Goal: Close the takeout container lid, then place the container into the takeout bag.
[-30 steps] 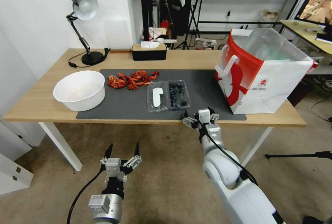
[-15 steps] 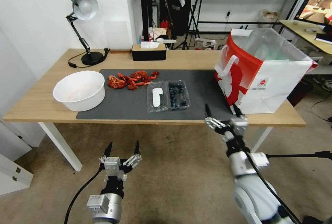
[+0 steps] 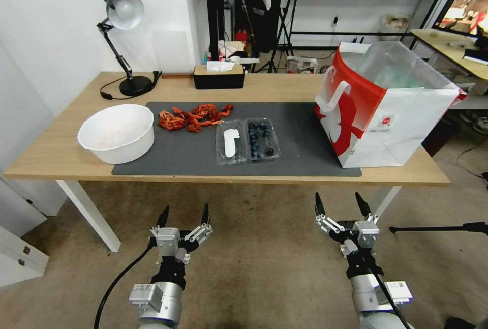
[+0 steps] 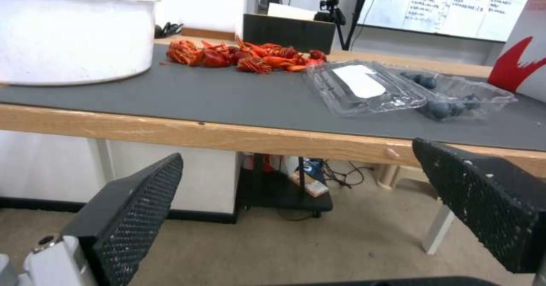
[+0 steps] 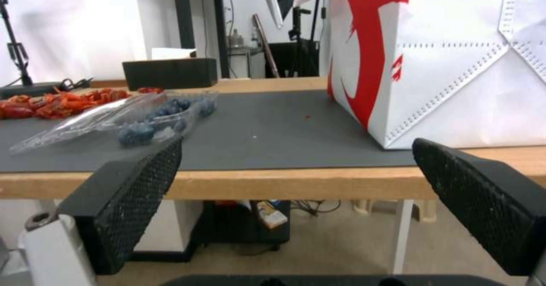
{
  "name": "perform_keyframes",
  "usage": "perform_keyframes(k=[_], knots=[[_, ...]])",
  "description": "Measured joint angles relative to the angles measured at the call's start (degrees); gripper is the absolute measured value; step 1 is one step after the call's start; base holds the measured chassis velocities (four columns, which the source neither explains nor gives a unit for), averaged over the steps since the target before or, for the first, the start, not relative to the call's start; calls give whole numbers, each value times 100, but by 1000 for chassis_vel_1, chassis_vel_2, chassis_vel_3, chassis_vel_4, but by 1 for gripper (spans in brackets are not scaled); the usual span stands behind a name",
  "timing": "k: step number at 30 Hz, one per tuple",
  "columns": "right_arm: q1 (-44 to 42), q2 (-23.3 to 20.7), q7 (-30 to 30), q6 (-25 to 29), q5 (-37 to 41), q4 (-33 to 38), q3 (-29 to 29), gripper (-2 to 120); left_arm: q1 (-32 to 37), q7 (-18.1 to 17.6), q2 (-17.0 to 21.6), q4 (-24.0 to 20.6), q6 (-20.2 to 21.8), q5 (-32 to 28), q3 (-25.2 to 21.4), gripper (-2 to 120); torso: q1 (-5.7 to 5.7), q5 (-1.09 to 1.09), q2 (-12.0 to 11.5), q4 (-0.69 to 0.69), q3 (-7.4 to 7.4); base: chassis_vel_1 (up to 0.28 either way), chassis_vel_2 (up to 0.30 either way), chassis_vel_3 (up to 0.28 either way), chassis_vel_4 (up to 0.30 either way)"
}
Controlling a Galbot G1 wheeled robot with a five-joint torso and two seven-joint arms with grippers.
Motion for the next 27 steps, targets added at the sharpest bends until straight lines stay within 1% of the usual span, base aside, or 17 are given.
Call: perform_keyframes(k=[1,2,4,5,7,10,12,13,15,16,18,19,21,22,24,25,27], knots=[[-39,-10,-2,18,25,18,39,100,-33,10,-16,3,15,3,14,100,0,0,0,0,0,0,0,0,0],[-62,-9,-32,30,87,29,119,100,-74,29,-33,3,58,5,52,100,0,-6,0,-2,0,0,0,0,0],[-63,4,-51,30,108,41,148,100,-85,37,-30,9,73,-1,70,100,0,-6,0,-4,0,0,0,0,0],[-63,8,-80,33,127,50,145,100,-90,44,-10,25,79,-17,86,100,1,1,-1,-1,0,0,0,0,0],[-59,33,-120,36,141,49,152,100,-105,45,16,36,84,-39,112,100,0,-1,-1,-1,0,0,0,0,0],[-55,95,-184,77,152,23,153,100,-180,47,57,64,108,-133,147,100,1,-2,-1,-1,0,0,0,0,0],[-75,125,-222,107,153,12,171,100,-268,65,100,59,180,-394,190,100,1,-2,-1,-1,0,0,0,0,0],[-75,125,-222,107,153,12,171,100,-268,65,100,59,180,-394,190,100,1,-2,-1,-1,0,0,0,0,0],[-93,138,-231,110,153,12,202,100,-391,88,180,-52,315,-1038,309,100,1,-2,-1,-2,1,0,0,0,0],[-93,138,-231,110,153,12,202,100,-391,88,180,-52,315,-1038,309,100,1,-2,-1,-2,1,0,0,0,0],[-111,125,-231,110,151,16,210,100,-553,79,258,-206,492,-1776,446,100,1,-2,-1,-1,1,0,0,0,0],[-111,125,-231,110,151,16,210,100,-553,79,258,-206,492,-1776,446,100,1,-2,-1,-1,1,0,0,0,0],[-112,93,-231,93,130,52,183,100,-868,85,348,-418,705,-2767,630,100,1,-2,-1,-1,1,0,0,0,0],[-112,93,-231,93,130,52,183,100,-868,85,348,-418,705,-2767,630,100,1,-2,-1,-1,1,0,0,0,0],[-90,76,-219,42,118,88,157,100,-1200,103,392,-525,827,-3506,811,100,1,-2,-1,-2,1,0,0,0,0],[-56,50,-201,12,101,98,127,100,-1383,48,395,-556,893,-3774,903,100,1,-3,-1,-4,1,0,0,0,0],[-35,34,-190,-4,94,98,108,100,-1476,5,394,-572,926,-3910,953,100,1,-3,-1,-5,1,0,0,0,0]])
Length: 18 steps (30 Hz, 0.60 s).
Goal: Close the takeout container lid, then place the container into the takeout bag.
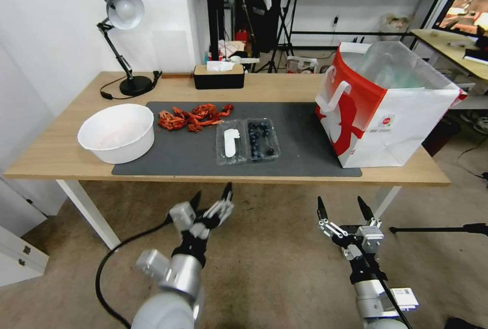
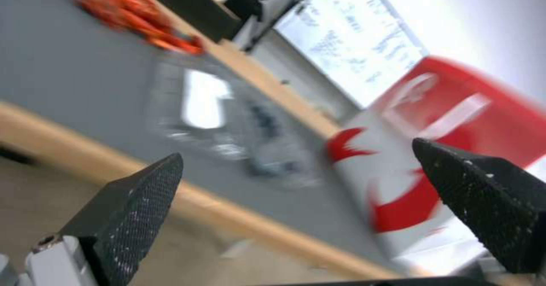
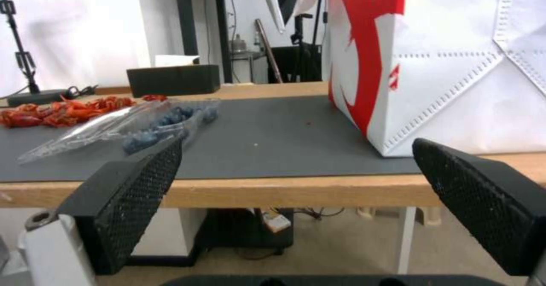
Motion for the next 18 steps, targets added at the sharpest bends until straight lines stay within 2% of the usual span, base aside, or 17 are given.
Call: perform_keyframes(k=[2,10,13,18], knots=[[146,-87,57,-104,-19,1,-144,100,-226,-159,-16,-58,117,-500,159,100,0,3,0,6,0,0,0,0,0],[229,-126,117,-217,-98,-8,-308,100,-627,-534,-50,84,244,-1338,397,100,0,0,0,2,0,0,0,0,0],[319,-205,118,-270,-110,-70,-478,100,-713,-589,-113,152,227,-1546,310,100,0,2,0,6,0,0,0,0,0],[281,-216,116,-278,-144,-93,-519,100,-937,-682,-148,350,219,-1616,360,100,0,1,0,3,0,0,0,0,0]])
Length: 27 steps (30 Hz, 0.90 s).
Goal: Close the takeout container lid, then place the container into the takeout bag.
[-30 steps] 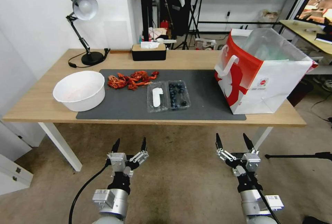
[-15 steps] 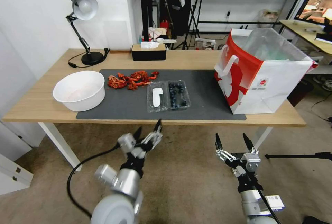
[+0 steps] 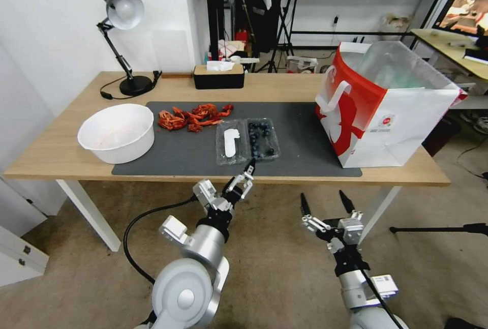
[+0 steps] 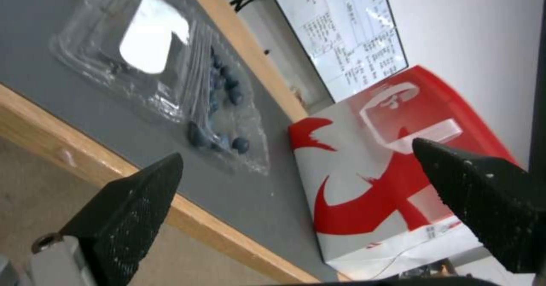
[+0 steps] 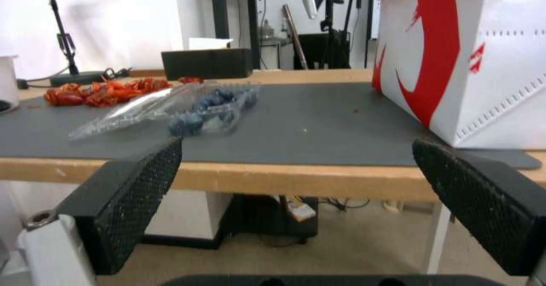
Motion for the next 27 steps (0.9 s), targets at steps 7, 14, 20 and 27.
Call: perform_keyframes(k=[7,14,20,27], knots=[[-195,96,-25,22,-66,54,148,100,-518,-250,-57,555,-37,-88,265,100,0,0,0,0,0,0,0,0,0],[-295,150,-29,56,-119,60,237,100,-1068,-452,-77,935,-58,-284,361,100,0,0,0,-1,0,0,0,0,0],[-336,203,-29,61,-162,74,284,100,-1470,-620,-65,1124,-55,-538,406,100,-1,0,0,0,0,0,0,0,0],[-349,241,-15,64,-200,75,302,100,-1654,-873,-82,1206,-6,-673,469,100,-1,0,0,0,0,0,0,0,0]])
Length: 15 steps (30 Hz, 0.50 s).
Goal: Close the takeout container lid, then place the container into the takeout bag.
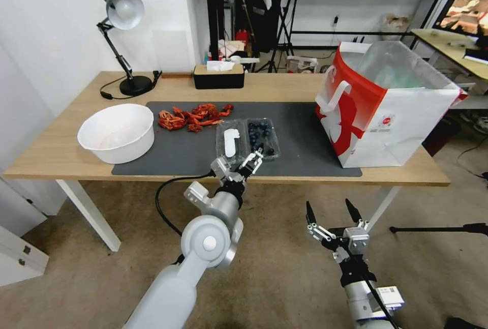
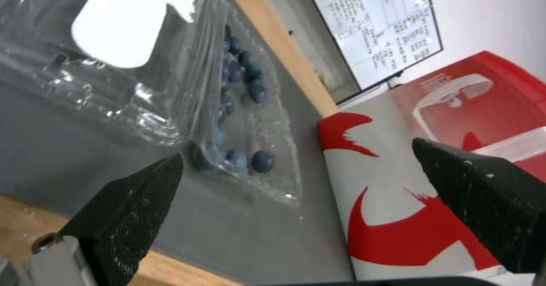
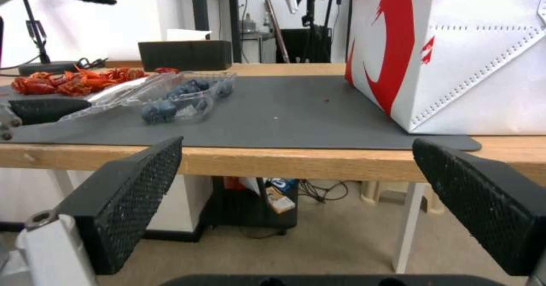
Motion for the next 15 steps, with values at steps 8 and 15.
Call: perform_keyframes(k=[8,15], knots=[[-35,13,7,11,-28,0,12,100,-120,-193,-34,115,42,-71,7,100,0,0,0,0,0,0,0,0,0],[-79,10,8,32,-47,0,35,100,-178,-285,-101,210,65,-89,23,100,0,0,0,0,0,0,0,0,0]])
